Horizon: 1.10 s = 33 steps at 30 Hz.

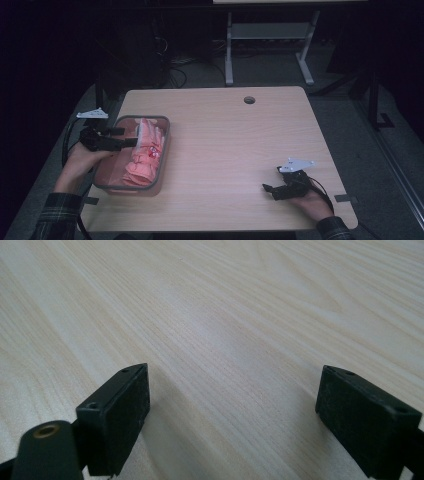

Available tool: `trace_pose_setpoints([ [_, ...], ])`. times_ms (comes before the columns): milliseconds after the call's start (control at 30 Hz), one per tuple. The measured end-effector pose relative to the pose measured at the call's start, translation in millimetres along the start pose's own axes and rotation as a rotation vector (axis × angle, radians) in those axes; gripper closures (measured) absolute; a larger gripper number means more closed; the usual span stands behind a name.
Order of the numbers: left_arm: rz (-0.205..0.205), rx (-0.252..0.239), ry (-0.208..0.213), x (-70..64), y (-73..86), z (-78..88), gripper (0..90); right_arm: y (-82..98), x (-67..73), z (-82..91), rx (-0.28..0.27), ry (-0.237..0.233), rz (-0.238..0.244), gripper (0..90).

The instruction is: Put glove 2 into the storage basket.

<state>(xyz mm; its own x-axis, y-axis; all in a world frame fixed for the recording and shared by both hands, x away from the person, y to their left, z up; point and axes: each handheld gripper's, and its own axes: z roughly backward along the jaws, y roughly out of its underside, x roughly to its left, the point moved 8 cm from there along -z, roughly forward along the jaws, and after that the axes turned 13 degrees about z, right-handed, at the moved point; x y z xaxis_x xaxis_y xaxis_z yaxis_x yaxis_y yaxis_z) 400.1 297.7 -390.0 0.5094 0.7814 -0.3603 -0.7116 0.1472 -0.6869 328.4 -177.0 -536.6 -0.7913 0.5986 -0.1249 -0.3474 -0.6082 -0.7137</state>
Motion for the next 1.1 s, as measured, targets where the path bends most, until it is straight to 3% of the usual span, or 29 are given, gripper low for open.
trace_pose_setpoints([
  [600,-0.085,-0.051,0.076,-55.4,-23.7,-11.6,15.5,0.0,0.1,0.0,0.000,0.000,0.002,13.5],
  [1100,-0.136,-0.058,0.136,-109.1,-29.7,-44.0,15.5,-0.1,0.5,0.0,-0.001,-0.004,0.006,13.5],
])
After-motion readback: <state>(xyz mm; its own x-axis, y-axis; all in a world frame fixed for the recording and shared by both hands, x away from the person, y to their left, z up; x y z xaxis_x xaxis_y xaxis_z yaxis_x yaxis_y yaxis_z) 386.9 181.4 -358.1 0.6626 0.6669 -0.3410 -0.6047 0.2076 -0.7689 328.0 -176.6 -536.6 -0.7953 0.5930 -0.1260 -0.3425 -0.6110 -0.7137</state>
